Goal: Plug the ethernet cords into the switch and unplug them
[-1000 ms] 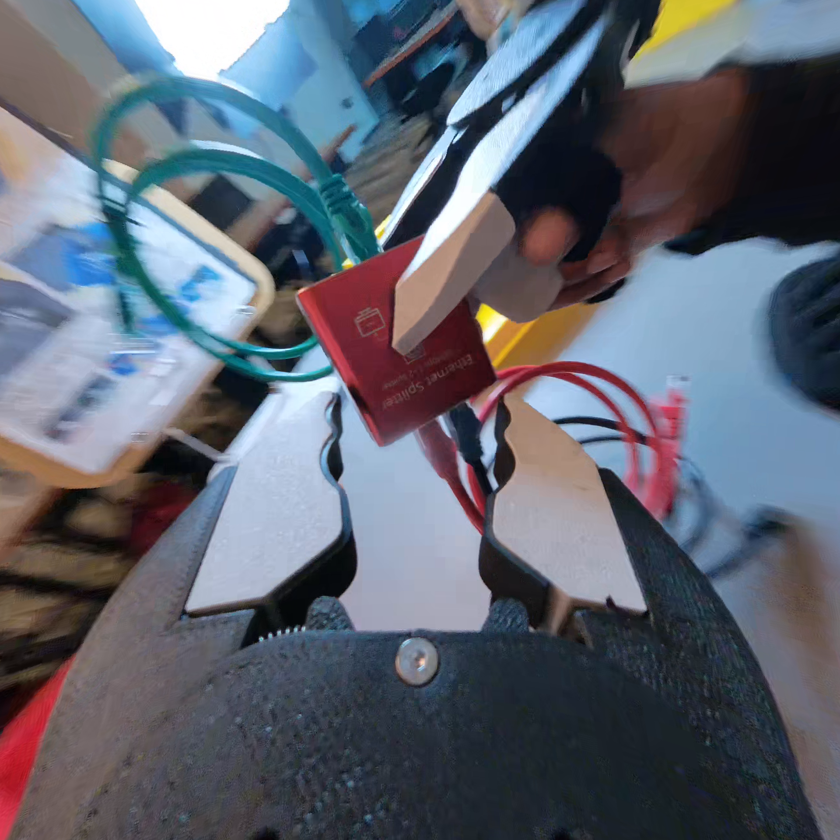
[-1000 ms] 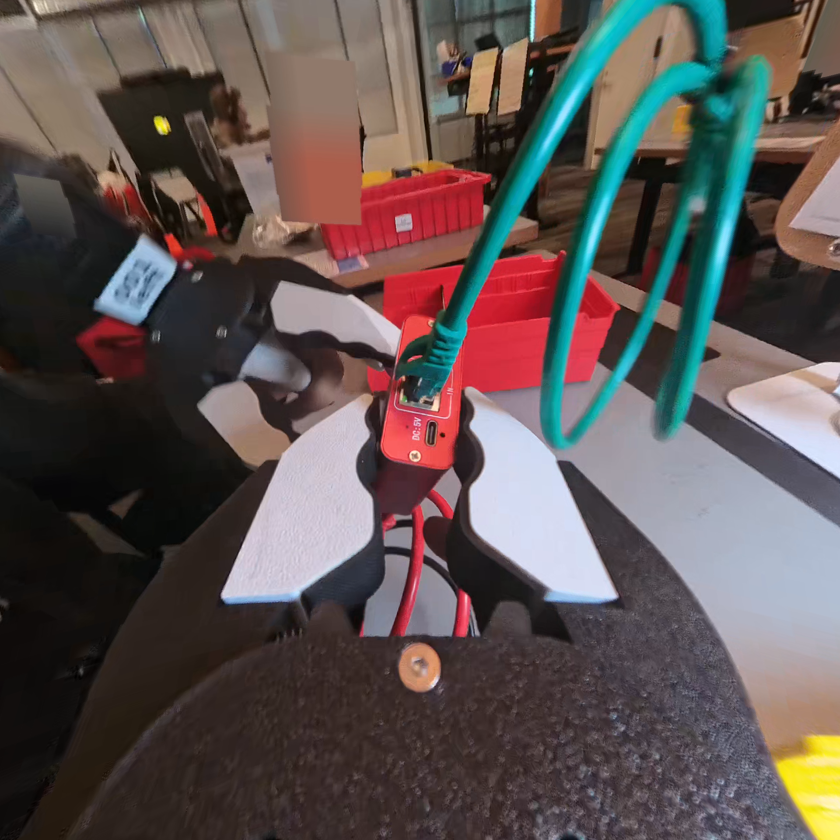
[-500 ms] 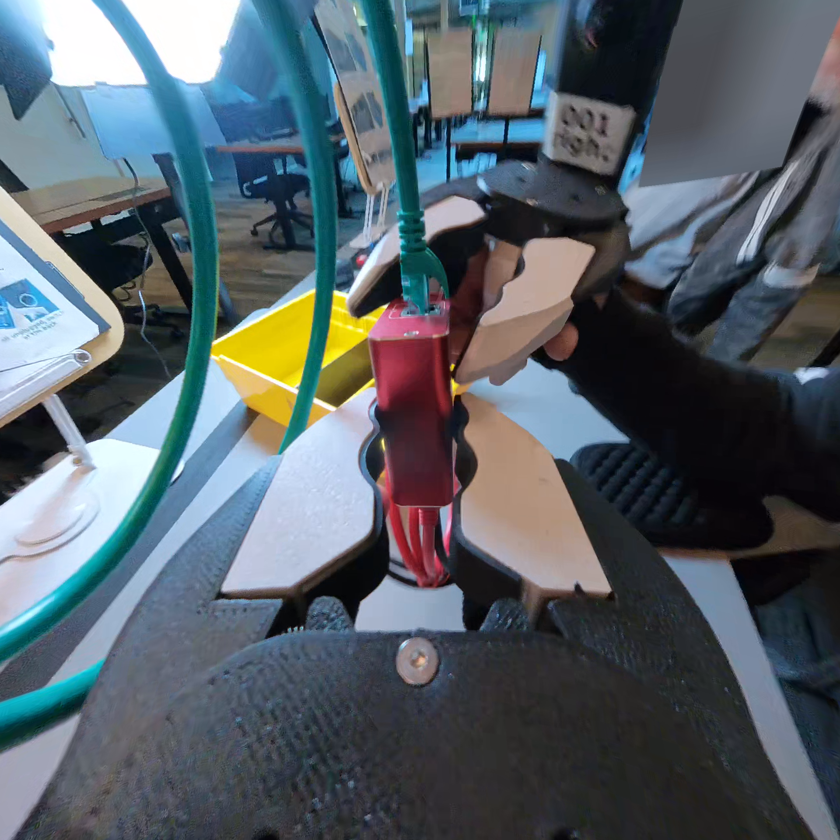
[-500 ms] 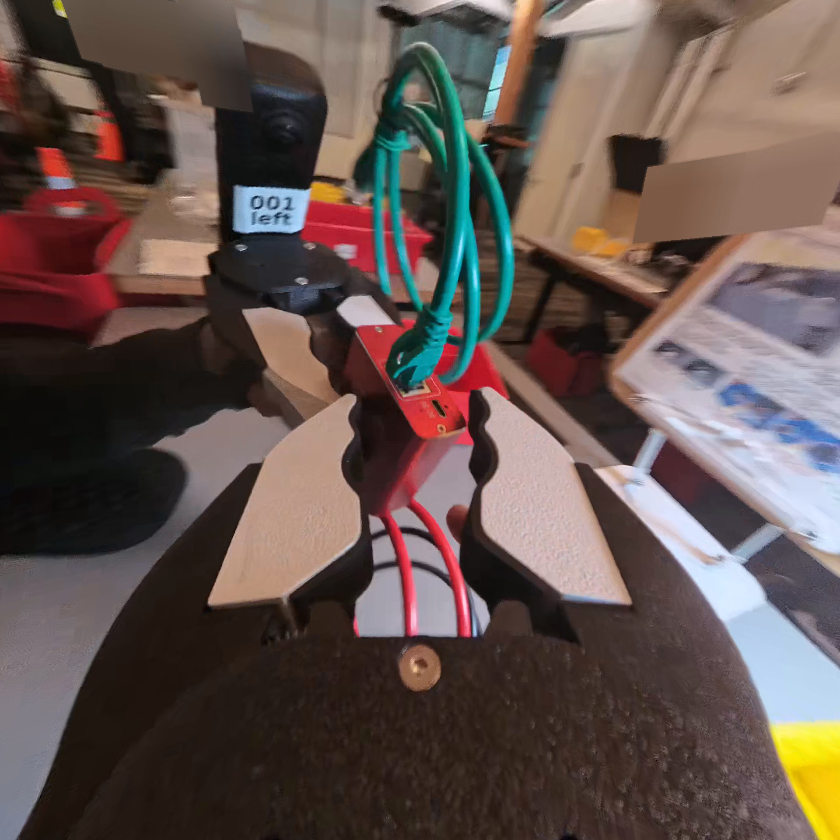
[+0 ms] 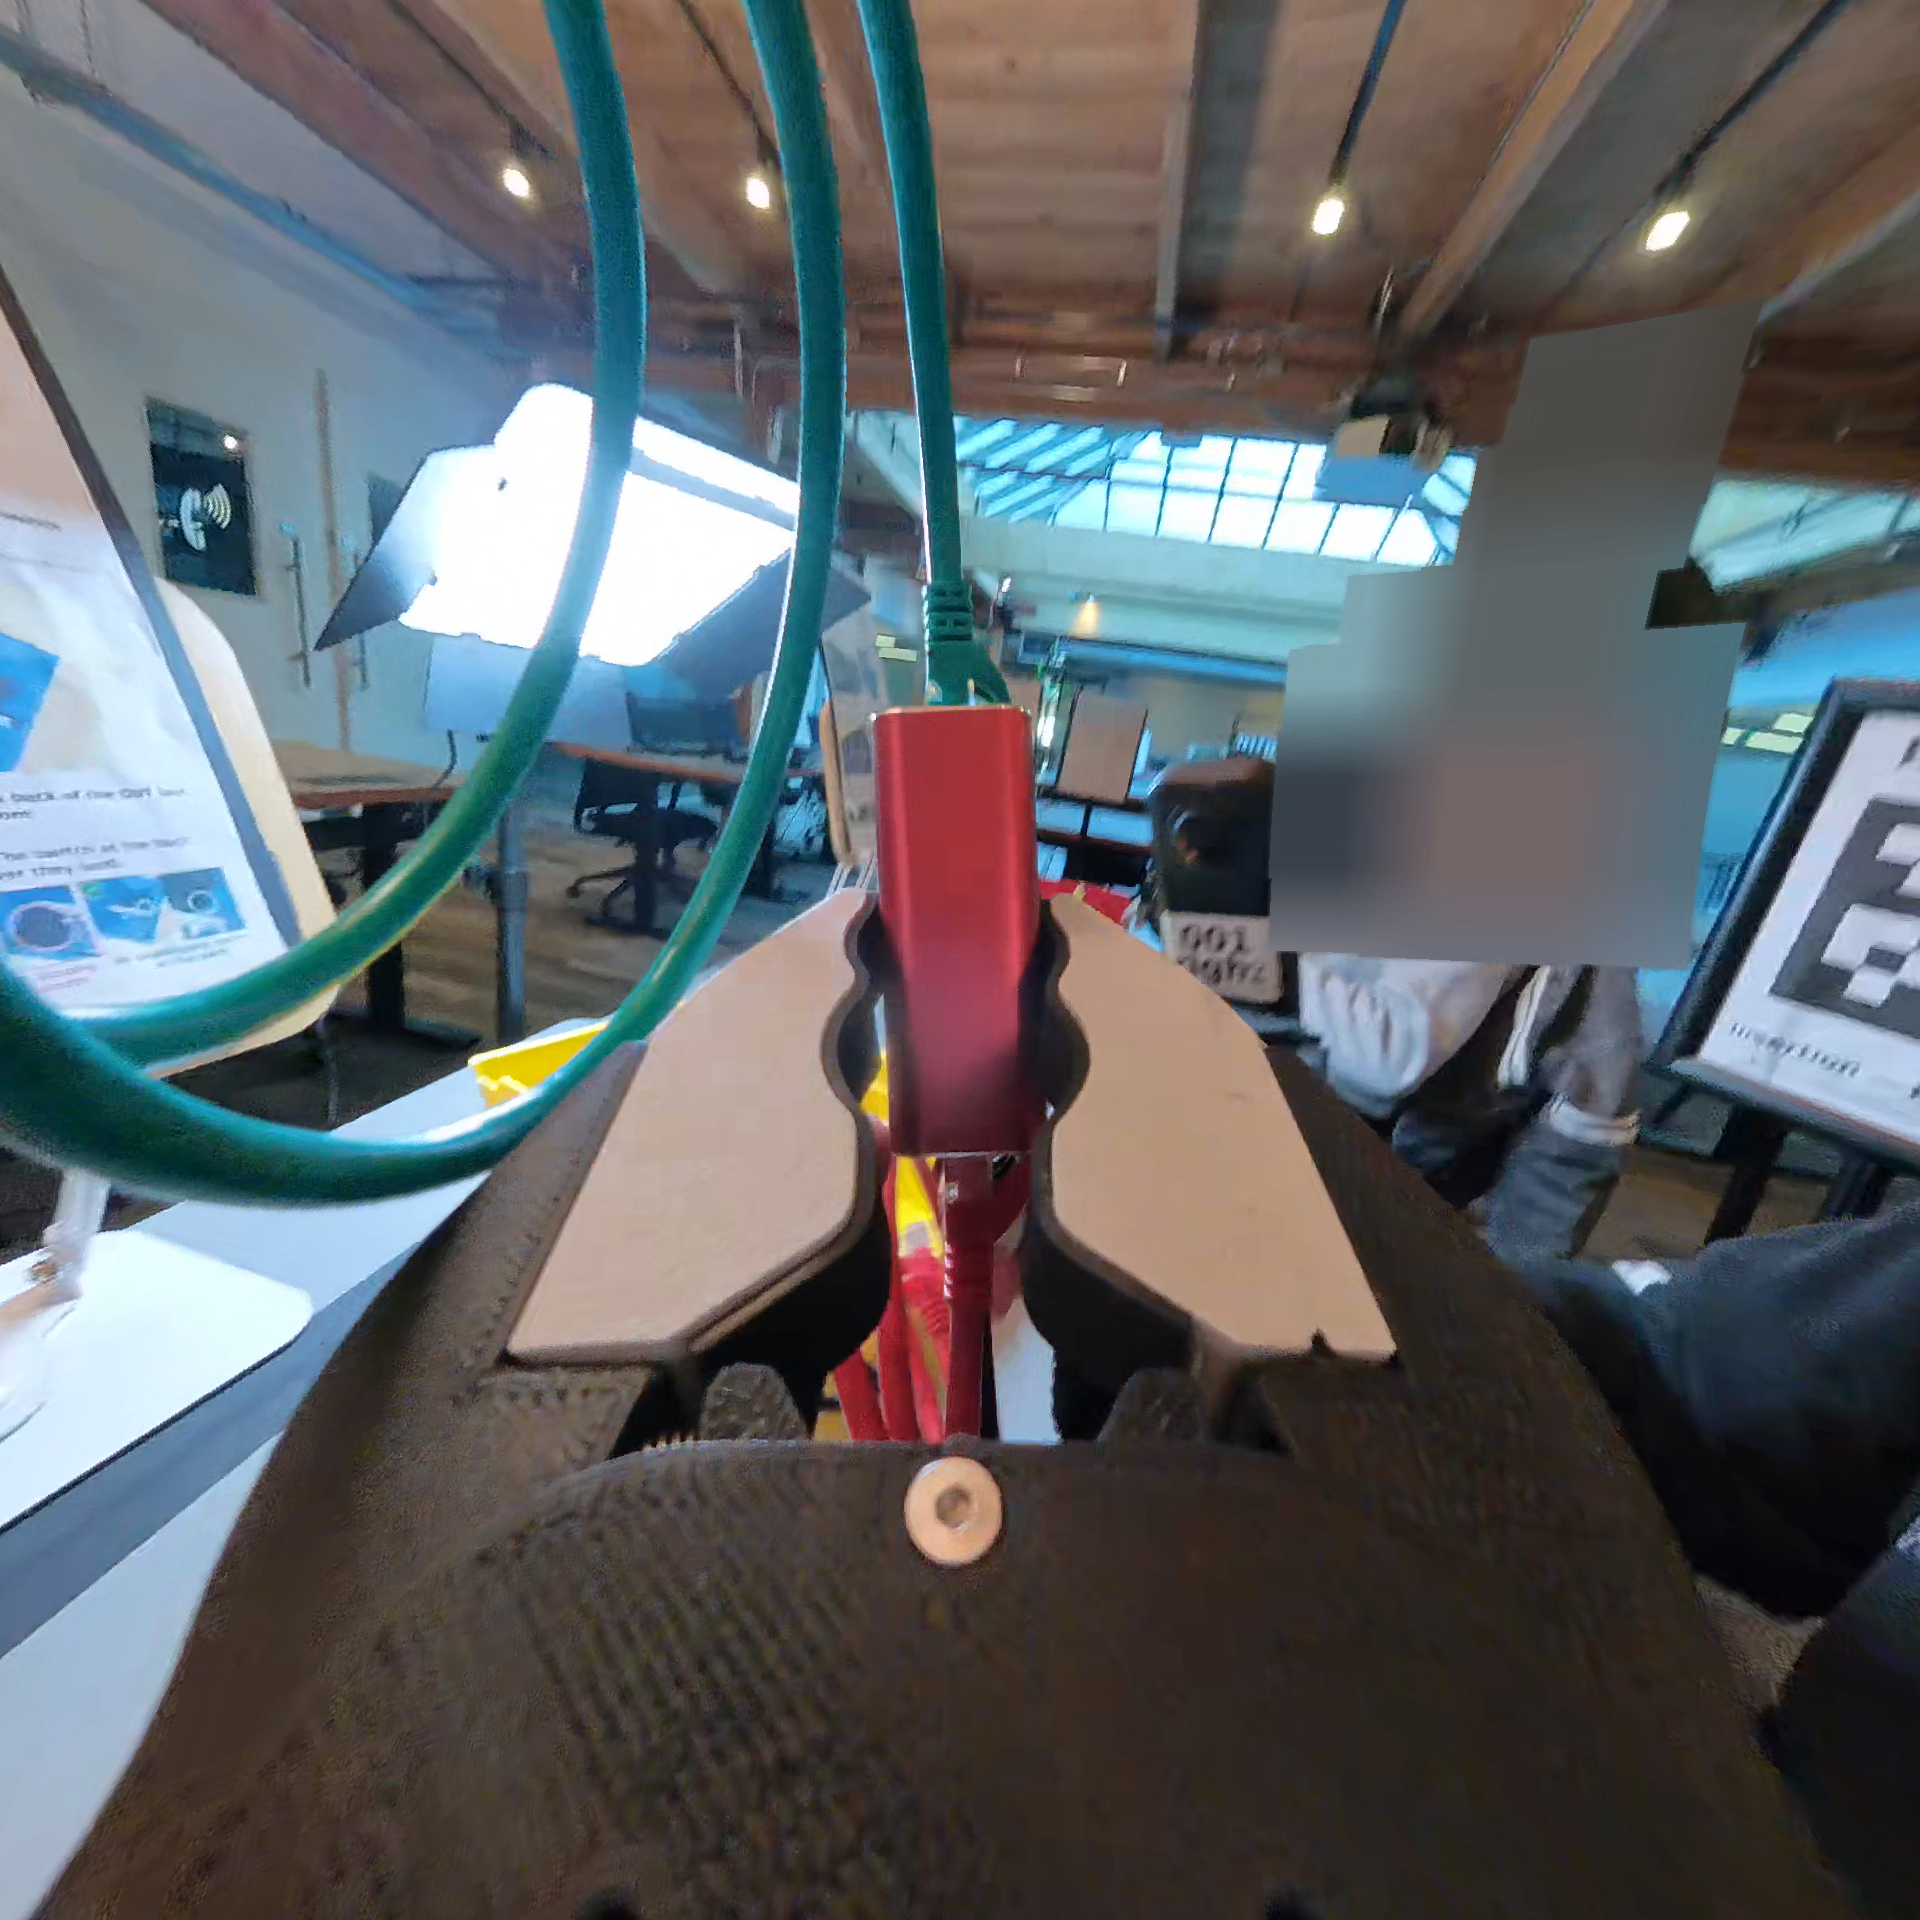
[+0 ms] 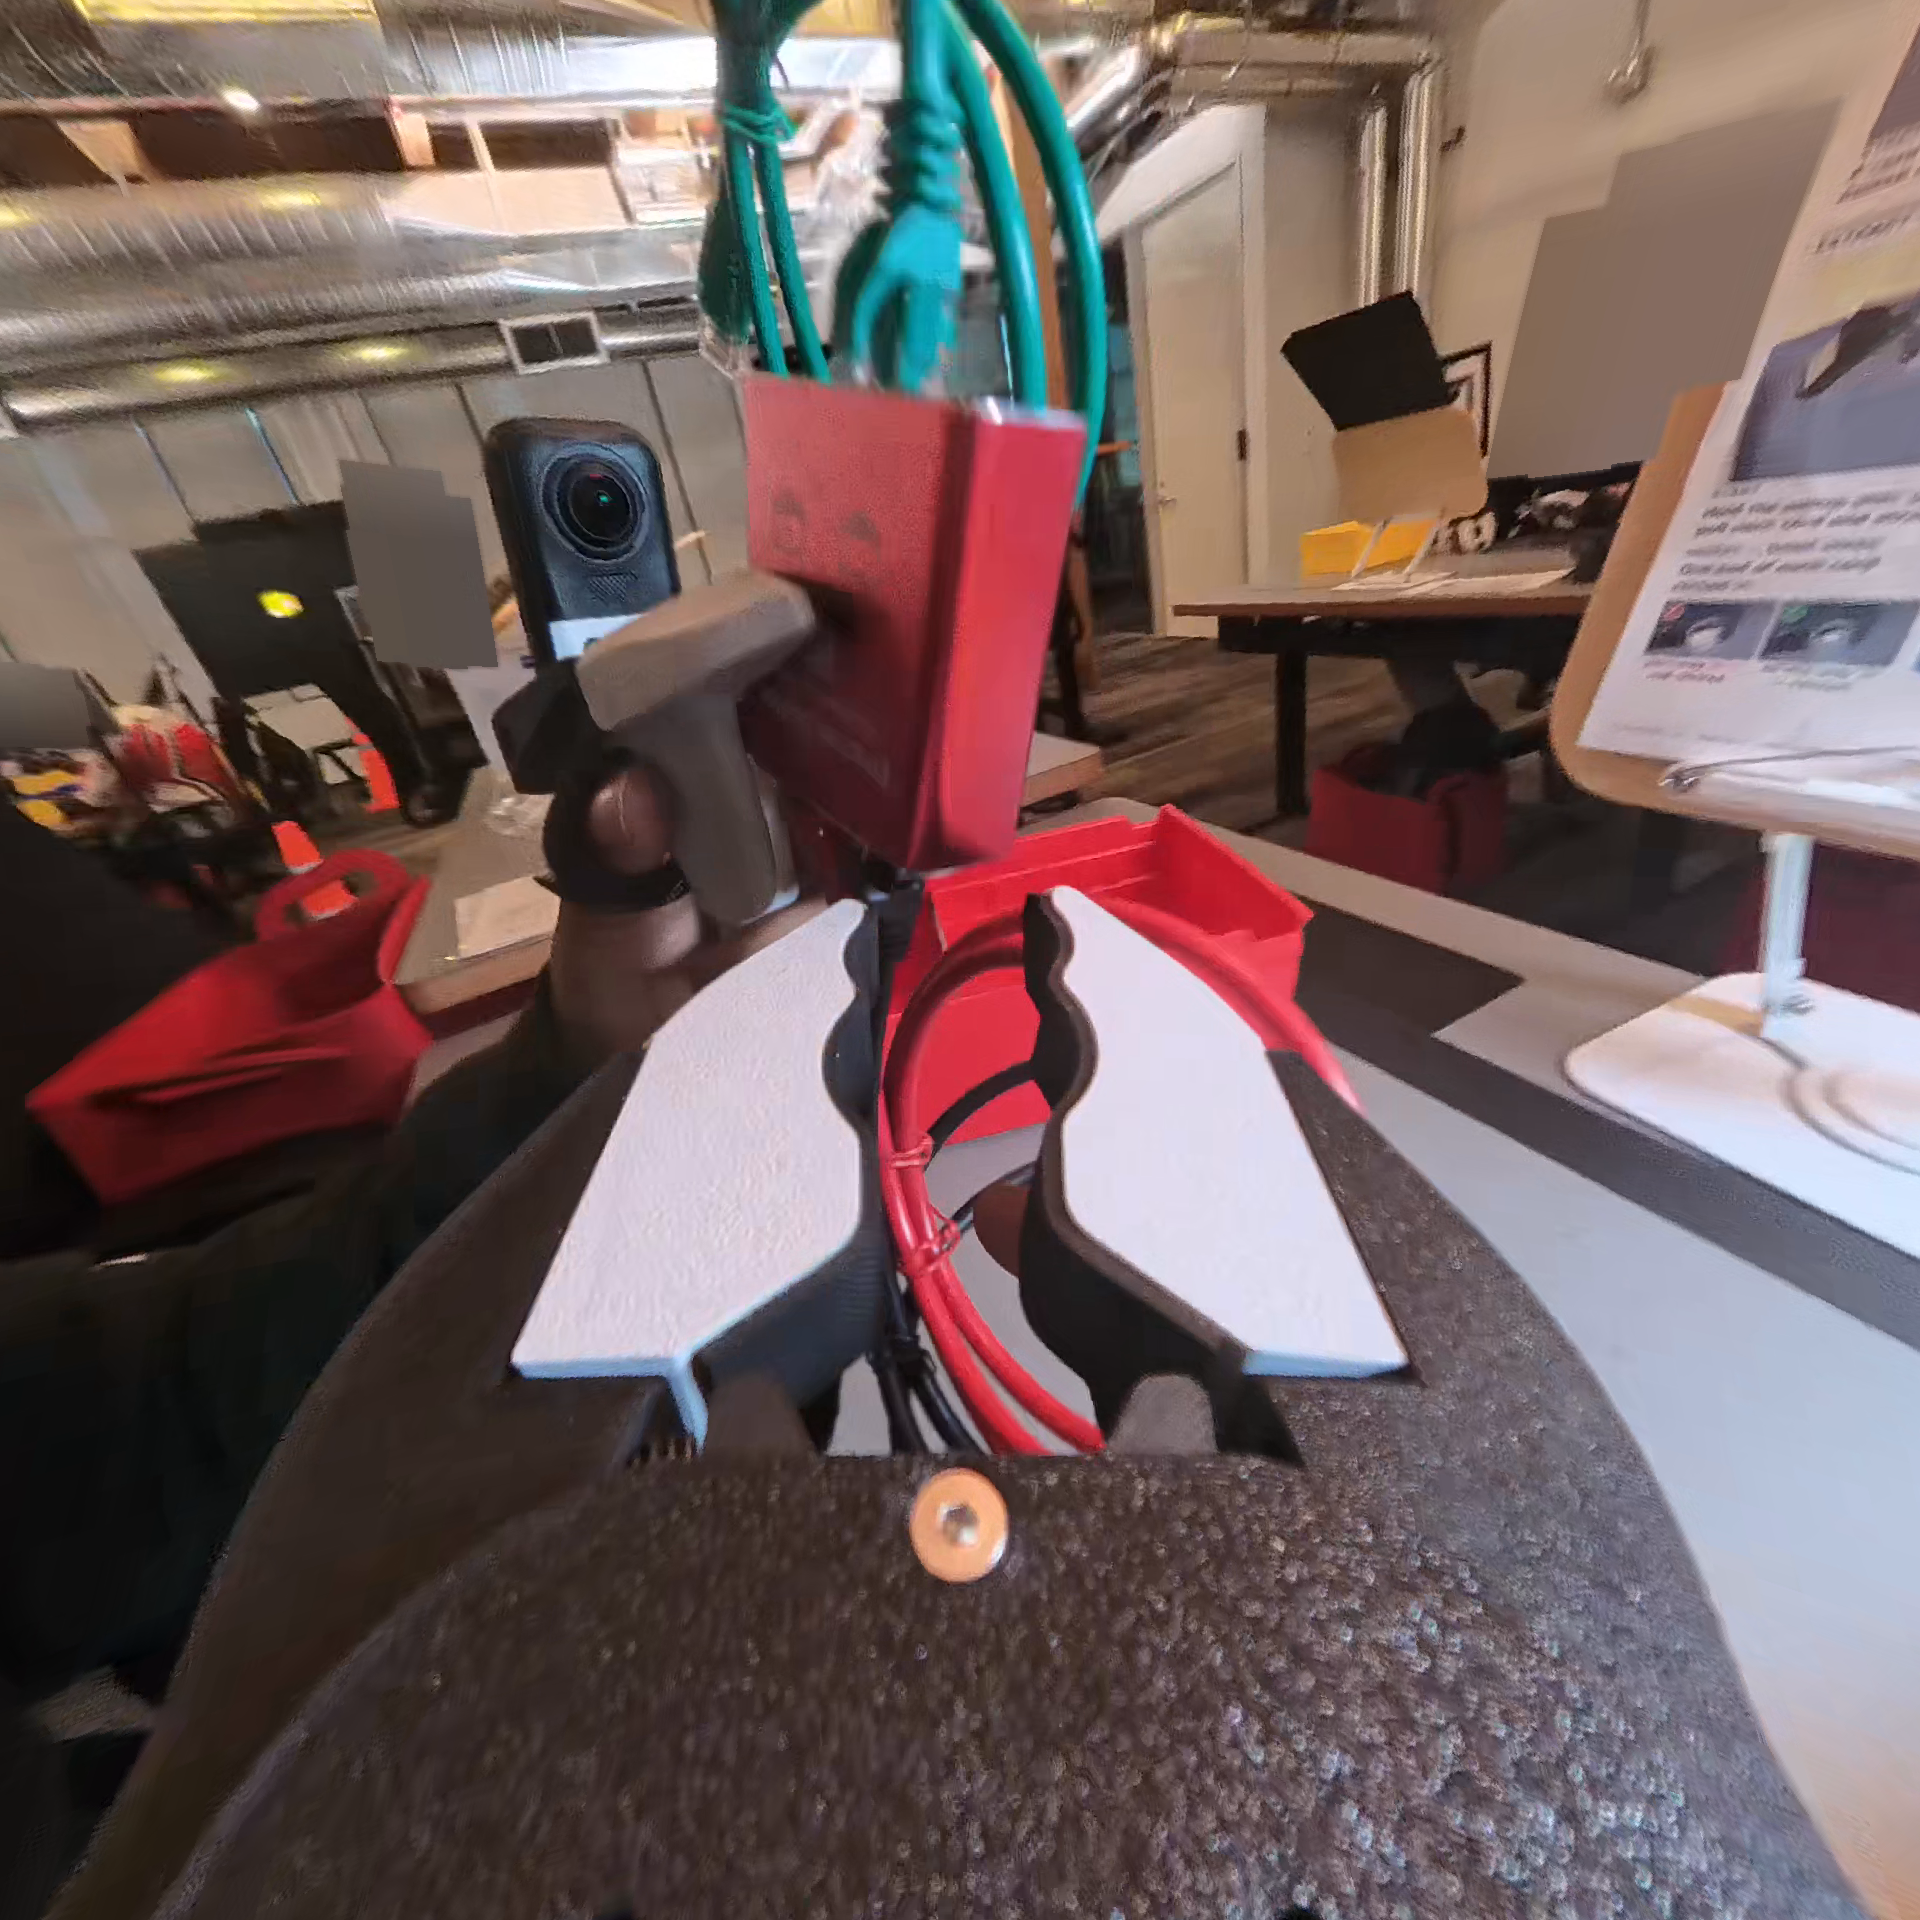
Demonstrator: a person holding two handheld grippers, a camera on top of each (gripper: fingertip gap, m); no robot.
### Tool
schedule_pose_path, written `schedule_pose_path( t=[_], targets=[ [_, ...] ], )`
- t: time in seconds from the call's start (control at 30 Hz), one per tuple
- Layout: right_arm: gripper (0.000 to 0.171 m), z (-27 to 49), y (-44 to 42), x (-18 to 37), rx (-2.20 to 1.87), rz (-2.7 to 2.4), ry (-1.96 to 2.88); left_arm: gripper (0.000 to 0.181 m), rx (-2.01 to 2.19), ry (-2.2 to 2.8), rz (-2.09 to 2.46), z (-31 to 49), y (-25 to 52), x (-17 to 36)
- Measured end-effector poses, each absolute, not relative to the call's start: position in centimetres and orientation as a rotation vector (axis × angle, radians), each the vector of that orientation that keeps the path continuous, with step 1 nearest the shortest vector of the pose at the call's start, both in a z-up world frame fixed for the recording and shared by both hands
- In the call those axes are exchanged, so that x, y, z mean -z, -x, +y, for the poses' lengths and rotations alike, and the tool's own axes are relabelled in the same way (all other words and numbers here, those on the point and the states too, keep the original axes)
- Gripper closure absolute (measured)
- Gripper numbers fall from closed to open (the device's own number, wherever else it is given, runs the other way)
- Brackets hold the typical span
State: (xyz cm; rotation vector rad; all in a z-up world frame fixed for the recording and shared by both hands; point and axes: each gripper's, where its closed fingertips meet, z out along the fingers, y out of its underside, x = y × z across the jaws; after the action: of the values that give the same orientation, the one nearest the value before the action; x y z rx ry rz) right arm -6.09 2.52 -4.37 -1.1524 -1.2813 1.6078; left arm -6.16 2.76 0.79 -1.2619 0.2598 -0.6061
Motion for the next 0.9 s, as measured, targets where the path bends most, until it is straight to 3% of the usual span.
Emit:
schedule_pose_path(
  t=[0.13, 0.4, 0.67, 0.9],
  targets=[
    [0.143, 0.7, 7.0, 4.7, -1.687, -1.326, 1.129, 0.155, 0.612, 1.179, 0.241, 2.6, 6.3, -1.4],
    [0.154, 0.3, 5.9, 2.6, -1.816, -1.243, 0.961, 0.154, 0.684, 1.072, 0.264, 1.9, 5.1, -2.2],
    [0.157, 0.6, 5.8, 4.6, -1.421, -1.508, 0.994, 0.147, 0.539, 1.380, 0.414, 2.0, 4.5, 0.2],
    [0.157, 0.2, 5.6, 4.2, -1.583, -1.484, 0.942, 0.153, 0.555, 1.339, 0.428, 1.7, 4.5, -0.1]
  ],
)
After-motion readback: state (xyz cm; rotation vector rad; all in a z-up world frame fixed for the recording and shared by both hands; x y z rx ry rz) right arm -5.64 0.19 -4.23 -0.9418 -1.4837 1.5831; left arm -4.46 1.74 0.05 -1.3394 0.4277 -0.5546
